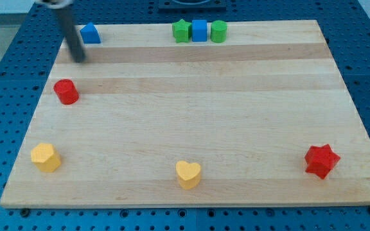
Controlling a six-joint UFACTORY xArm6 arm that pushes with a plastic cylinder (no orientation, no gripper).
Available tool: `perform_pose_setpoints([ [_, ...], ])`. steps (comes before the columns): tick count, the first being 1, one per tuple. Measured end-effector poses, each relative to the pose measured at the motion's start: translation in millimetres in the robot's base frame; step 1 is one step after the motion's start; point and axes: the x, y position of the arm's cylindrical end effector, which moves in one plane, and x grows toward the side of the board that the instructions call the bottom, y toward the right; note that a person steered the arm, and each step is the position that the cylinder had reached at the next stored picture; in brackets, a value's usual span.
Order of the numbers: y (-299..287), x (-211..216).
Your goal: Move the blue triangle towards the green star
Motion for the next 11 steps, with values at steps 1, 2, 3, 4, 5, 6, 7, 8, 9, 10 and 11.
perform_pose_setpoints([
  [1,-6.9,-2.3],
  [2,-6.9,-24.9],
  [3,-7.3,-76.7],
  [4,-3.7,-110.6],
  [5,44.9,-103.7],
  [6,55.1,-94.1],
  [7,-4.0,-94.0],
  [8,-6.0,-84.6],
  [9,50.2,-57.0],
  [10,132.8,-56.2],
  [11,175.5,-58.1],
])
